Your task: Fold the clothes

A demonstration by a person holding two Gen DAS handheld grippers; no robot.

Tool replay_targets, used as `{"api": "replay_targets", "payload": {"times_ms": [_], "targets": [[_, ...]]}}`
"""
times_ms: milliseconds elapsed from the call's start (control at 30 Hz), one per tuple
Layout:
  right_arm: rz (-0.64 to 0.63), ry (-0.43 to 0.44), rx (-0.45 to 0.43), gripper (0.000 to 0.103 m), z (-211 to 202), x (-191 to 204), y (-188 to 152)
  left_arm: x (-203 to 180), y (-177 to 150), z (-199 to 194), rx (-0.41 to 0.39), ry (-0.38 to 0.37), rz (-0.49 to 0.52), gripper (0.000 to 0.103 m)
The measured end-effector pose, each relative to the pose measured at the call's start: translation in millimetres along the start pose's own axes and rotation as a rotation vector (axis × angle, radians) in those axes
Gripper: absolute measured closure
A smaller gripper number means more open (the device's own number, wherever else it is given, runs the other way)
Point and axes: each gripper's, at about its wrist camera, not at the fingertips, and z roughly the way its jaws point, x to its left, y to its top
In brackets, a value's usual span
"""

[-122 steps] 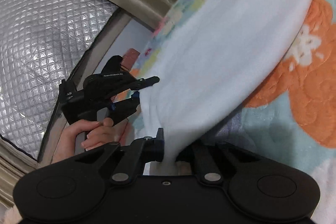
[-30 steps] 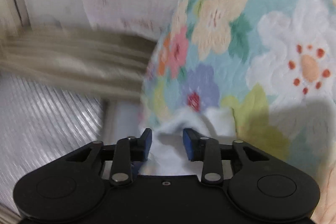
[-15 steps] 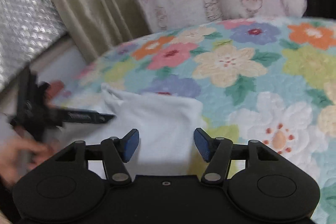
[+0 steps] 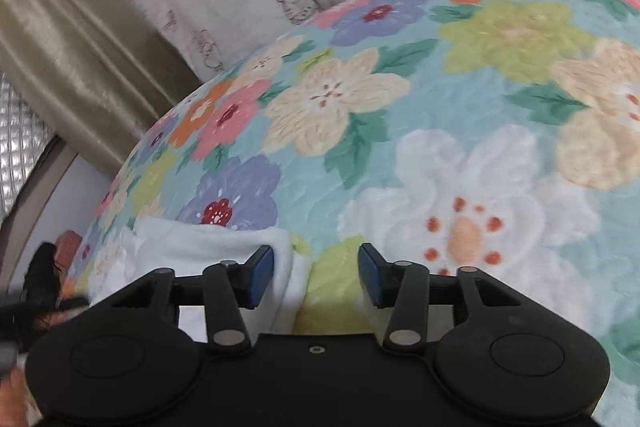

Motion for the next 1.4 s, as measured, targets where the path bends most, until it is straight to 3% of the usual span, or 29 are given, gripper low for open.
{"api": "replay_targets", "payload": {"times_ms": [100,167,267,500,533,567,600,667,700,733,767,800,833,900,1000,1133,1233,1333,1400], "targets": [[0.022,0.058,0.019,0.044,-14,4,-2,21,-21,-28,-0.004,0.036,-0.025,0.039],[0.098,0.146,0.052,0.038,-25,2,-9,36,-35,-44,-0.011,0.051,-0.054,0.031],[0.185,0.231,0.140,0.035,-37,1,-31,63,-49,-41,-0.010,-0.035,-0.163,0.028],[0.124,0.142,0.266,0.033,-25,17,-67,85,-67,1,0.062,-0.169,-0.352,0.025],[0.124,0.153,0.274,0.029,-20,17,-70,88,-67,8,0.052,-0.184,-0.391,0.023],[0.122,0.183,0.266,0.016,-16,17,-73,92,-66,13,0.036,-0.190,-0.423,0.022],[0.121,0.220,0.251,0.010,-12,18,-76,91,-63,17,0.014,-0.186,-0.422,0.021],[0.105,0.292,0.222,0.006,0,24,-80,79,-58,23,-0.028,-0.185,-0.328,0.020],[0.096,0.328,0.208,0.007,6,27,-82,74,-58,24,-0.046,-0.167,-0.292,0.033],[0.089,0.346,0.189,0.020,10,30,-81,69,-58,25,-0.063,-0.148,-0.257,0.059],[0.082,0.358,0.167,0.058,13,33,-80,65,-58,26,-0.081,-0.131,-0.224,0.071],[0.063,0.356,0.147,0.078,11,35,-78,62,-59,22,-0.105,-0.126,-0.203,0.084],[0.038,0.349,0.127,0.083,7,37,-75,60,-60,18,-0.128,-0.122,-0.185,0.087],[-0.041,0.315,0.076,0.086,-5,45,-69,50,-65,3,-0.155,-0.117,-0.153,0.088],[-0.251,0.206,0.003,0.087,-40,68,-56,17,-80,-17,-0.138,-0.038,-0.026,0.089],[-0.294,0.099,0.049,0.087,-55,58,-35,-3,-105,-15,-0.100,-0.033,0.007,0.083],[-0.175,0.069,0.154,0.086,-37,27,-29,0,-104,-5,-0.059,-0.041,-0.028,0.076],[-0.006,0.119,0.190,0.070,-25,3,-25,20,-103,-2,-0.033,-0.111,-0.145,0.074],[0.054,0.165,0.180,0.065,-22,-5,-22,37,-104,1,-0.026,-0.169,-0.249,0.074]]}}
